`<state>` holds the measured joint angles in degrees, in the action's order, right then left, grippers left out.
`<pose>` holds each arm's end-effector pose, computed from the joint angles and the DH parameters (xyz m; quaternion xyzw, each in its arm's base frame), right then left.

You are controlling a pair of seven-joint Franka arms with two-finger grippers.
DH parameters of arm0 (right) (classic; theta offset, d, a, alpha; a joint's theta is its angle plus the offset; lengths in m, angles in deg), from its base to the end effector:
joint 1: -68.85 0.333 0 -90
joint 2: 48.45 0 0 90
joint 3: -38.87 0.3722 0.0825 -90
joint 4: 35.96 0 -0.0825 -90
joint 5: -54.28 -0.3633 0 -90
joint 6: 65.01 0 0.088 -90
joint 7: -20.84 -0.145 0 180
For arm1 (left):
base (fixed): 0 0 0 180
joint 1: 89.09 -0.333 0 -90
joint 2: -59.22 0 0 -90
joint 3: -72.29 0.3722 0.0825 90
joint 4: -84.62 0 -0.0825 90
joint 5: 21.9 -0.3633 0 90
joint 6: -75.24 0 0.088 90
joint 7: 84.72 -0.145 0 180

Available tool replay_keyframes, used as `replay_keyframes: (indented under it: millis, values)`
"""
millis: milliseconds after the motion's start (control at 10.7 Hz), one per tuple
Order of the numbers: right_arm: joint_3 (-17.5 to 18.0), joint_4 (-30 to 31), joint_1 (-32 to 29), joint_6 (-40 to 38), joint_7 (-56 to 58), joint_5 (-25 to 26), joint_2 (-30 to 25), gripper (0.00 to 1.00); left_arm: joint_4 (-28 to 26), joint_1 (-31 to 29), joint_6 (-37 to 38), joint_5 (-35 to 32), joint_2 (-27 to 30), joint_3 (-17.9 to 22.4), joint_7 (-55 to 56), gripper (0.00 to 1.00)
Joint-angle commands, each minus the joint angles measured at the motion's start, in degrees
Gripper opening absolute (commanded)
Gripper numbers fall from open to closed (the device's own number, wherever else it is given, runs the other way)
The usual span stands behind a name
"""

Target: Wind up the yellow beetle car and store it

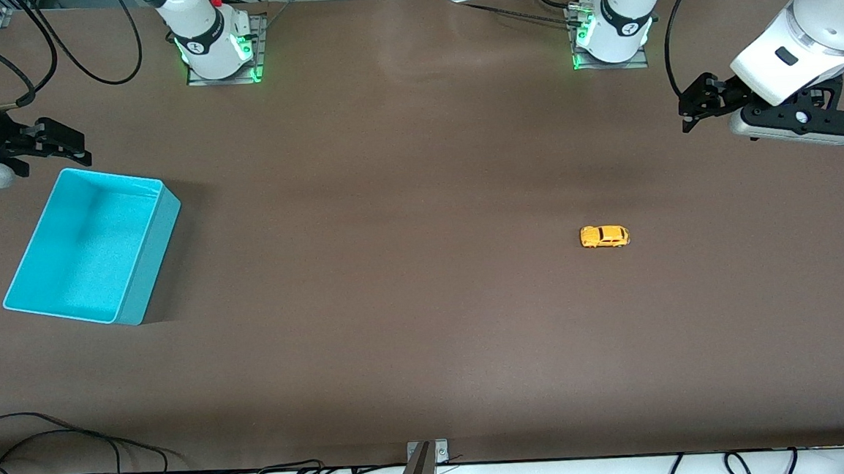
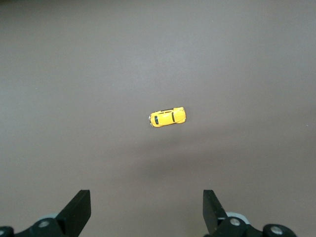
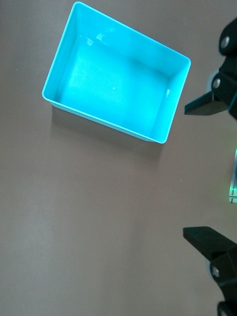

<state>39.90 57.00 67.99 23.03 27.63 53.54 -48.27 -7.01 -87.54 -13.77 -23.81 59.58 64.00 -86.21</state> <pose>0.5257 0.0035 0.6152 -0.9972 -0.0606 0.0440 0.0090 0.5205 -0.0856 0.6318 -0.9948 0.0987 0.0185 0.0185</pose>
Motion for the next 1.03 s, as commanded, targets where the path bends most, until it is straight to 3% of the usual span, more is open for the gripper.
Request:
replay_keyframes:
  millis: [0,654,935]
  values:
    - [0.3,-1.2,0.0,-0.8,0.2,0.9,0.4,1.0,0.6,-0.9,1.0,0.7,0.6,0.1,0.3,1.0]
    - [0.3,-1.2,0.0,-0.8,0.2,0.9,0.4,1.0,0.6,-1.3,1.0,0.6,0.5,-0.1,-0.8,1.0]
    - [0.3,-1.2,0.0,-0.8,0.2,0.9,0.4,1.0,0.4,-1.2,1.0,0.6,0.1,-0.3,-7.2,1.0]
